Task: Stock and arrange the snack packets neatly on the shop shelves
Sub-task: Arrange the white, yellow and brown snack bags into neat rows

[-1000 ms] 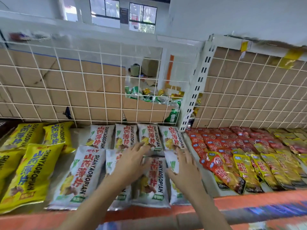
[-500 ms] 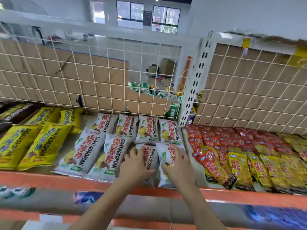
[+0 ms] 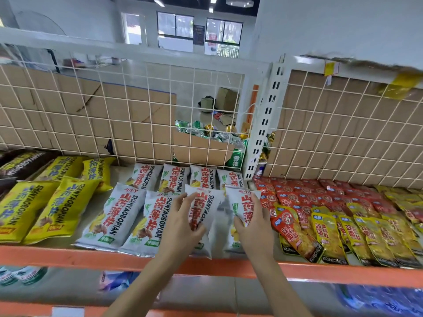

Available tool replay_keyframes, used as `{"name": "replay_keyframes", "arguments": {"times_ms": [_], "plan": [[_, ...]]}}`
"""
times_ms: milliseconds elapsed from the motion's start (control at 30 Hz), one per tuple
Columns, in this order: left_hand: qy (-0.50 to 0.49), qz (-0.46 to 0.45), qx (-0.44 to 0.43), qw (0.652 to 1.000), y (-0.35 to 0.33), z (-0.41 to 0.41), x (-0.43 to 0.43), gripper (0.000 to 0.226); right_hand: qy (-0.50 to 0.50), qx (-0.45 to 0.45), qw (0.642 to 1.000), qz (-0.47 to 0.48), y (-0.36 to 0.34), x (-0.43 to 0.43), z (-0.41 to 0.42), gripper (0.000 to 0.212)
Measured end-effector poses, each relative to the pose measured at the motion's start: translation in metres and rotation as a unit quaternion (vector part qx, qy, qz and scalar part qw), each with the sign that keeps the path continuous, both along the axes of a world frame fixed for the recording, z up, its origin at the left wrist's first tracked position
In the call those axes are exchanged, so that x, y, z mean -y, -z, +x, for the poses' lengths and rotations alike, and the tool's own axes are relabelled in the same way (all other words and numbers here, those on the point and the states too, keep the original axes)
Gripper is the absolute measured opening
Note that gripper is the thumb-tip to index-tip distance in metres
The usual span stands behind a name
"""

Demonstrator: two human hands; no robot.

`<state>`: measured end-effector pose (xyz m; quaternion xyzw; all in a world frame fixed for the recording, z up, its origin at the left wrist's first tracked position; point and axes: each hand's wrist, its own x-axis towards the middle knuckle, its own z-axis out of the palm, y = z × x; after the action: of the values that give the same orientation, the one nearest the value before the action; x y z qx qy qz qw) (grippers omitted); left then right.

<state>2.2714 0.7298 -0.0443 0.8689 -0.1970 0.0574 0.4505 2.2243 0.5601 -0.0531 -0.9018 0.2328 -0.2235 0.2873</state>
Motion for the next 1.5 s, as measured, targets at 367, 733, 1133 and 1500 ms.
{"name": "replay_keyframes", "arguments": {"times_ms": [367, 733, 1133, 1500], "plan": [[0.006, 0.273, 0.066, 0.960, 0.037, 0.015, 0.020, 0.077, -0.025, -0.092, 0.992, -0.081, 0.013, -0.010, 0.004, 0.082], [0.113, 0.254, 0.092, 0.956, 0.007, 0.034, 0.040, 0.055, -0.001, -0.115, 0.989, -0.091, 0.021, -0.022, -0.011, 0.104], [0.187, 0.234, -0.006, 0.954, -0.010, 0.099, 0.114, 0.019, 0.100, -0.103, 0.976, -0.162, 0.029, -0.036, -0.011, 0.115], [0.159, 0.186, -0.029, 0.969, -0.001, 0.108, 0.118, 0.020, 0.141, -0.187, 0.962, -0.140, 0.035, -0.044, -0.015, 0.122]]}}
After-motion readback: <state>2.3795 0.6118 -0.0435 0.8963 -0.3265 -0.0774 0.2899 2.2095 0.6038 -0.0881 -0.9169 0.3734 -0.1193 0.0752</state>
